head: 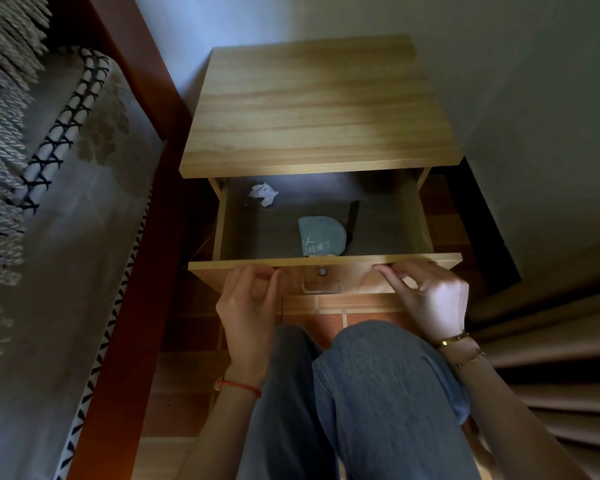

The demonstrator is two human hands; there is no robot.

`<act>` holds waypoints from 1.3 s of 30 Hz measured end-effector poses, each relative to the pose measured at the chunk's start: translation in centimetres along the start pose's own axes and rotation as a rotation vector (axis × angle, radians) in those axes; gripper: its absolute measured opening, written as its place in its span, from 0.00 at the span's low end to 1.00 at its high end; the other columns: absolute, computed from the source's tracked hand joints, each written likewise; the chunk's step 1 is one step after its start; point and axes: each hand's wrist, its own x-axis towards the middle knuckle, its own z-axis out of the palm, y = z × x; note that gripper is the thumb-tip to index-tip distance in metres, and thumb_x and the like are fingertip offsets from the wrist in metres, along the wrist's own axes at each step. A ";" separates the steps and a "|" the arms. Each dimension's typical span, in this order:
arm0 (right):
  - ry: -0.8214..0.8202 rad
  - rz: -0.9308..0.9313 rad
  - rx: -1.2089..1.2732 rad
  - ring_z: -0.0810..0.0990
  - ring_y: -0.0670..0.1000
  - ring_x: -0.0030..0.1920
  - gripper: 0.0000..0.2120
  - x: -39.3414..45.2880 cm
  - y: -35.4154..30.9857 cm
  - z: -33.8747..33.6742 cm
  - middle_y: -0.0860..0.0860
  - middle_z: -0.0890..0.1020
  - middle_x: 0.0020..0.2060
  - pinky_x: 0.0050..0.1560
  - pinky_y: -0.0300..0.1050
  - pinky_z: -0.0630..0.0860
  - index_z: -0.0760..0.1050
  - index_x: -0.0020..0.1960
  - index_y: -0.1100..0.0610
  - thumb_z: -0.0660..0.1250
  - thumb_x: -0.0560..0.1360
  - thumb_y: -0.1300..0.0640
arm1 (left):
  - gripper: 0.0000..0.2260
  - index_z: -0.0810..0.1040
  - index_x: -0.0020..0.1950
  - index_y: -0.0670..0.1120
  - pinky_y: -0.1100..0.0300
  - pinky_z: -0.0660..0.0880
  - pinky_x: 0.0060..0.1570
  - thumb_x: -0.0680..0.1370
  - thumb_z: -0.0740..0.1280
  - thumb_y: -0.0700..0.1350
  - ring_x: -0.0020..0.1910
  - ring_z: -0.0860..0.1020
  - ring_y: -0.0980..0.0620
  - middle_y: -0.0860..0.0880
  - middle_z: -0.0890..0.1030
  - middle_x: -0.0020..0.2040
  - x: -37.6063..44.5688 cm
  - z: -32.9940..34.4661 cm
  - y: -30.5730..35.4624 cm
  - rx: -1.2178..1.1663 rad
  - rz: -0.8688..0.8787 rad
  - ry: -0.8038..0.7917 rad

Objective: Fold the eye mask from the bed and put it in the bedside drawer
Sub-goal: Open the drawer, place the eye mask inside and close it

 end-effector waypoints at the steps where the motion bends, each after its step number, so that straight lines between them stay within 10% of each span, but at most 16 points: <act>1: 0.004 0.009 0.008 0.80 0.47 0.30 0.14 0.3 0.0 0.0 0.48 0.83 0.30 0.27 0.39 0.71 0.81 0.34 0.53 0.70 0.73 0.45 | 0.01 0.80 0.45 0.45 0.72 0.72 0.47 0.75 0.71 0.41 0.44 0.77 0.58 0.50 0.80 0.44 0.3 0.0 0.0 0.007 0.008 0.000; 21: -0.038 0.243 0.057 0.80 0.52 0.33 0.13 8.6 0.1 4.8 0.51 0.81 0.34 0.29 0.38 0.70 0.76 0.38 0.56 0.69 0.73 0.47 | 0.27 0.67 0.70 0.41 0.54 0.72 0.66 0.74 0.71 0.42 0.70 0.66 0.48 0.44 0.65 0.72 5.6 5.7 -0.4 0.128 0.040 -0.190; 29: -0.259 0.196 0.145 0.73 0.56 0.56 0.20 8.3 0.3 7.4 0.57 0.73 0.55 0.59 0.50 0.73 0.67 0.61 0.61 0.65 0.75 0.50 | 0.45 0.48 0.79 0.45 0.50 0.64 0.73 0.71 0.73 0.45 0.78 0.53 0.45 0.45 0.48 0.79 7.4 8.7 -2.4 0.270 0.124 -0.363; 39: -0.406 0.217 0.164 0.67 0.55 0.69 0.37 6.9 -0.1 8.3 0.54 0.60 0.71 0.69 0.48 0.67 0.47 0.76 0.53 0.64 0.74 0.49 | 0.47 0.36 0.79 0.47 0.52 0.41 0.71 0.75 0.70 0.49 0.77 0.35 0.49 0.48 0.31 0.79 8.3 10.5 -3.1 0.423 0.083 -0.455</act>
